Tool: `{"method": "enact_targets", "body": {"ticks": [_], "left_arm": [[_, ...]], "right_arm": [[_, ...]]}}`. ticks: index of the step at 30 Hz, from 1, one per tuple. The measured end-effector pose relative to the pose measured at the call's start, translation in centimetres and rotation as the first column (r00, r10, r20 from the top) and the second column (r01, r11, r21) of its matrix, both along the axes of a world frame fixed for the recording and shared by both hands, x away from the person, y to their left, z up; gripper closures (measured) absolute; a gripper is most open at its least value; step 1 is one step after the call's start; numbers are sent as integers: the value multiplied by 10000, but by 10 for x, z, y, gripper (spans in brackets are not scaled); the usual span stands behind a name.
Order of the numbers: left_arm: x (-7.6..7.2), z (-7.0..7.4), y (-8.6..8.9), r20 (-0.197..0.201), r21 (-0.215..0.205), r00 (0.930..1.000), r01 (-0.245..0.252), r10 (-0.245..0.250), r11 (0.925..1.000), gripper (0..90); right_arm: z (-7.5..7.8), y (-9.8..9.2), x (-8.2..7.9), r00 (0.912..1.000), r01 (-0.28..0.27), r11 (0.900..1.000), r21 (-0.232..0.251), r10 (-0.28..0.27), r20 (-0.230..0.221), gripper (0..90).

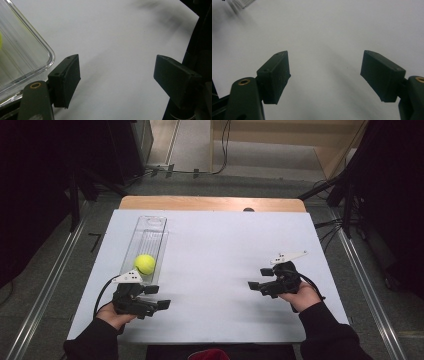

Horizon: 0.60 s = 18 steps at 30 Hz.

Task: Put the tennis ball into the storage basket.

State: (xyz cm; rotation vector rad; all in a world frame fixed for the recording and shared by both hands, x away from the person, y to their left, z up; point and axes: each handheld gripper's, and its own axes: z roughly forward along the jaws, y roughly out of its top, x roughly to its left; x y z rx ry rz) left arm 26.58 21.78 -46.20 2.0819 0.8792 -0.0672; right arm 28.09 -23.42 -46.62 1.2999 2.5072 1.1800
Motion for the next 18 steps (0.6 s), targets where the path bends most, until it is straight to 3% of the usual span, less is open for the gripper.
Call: {"method": "enact_targets", "body": {"ticks": [18], "left_arm": [[0, 0, 0, -26, 46, 10000, -5, 5, 10000, 222]], "right_arm": [[-6, -20, -14, 9996, 288, 9995, -146, -288, -7, 214]]}}
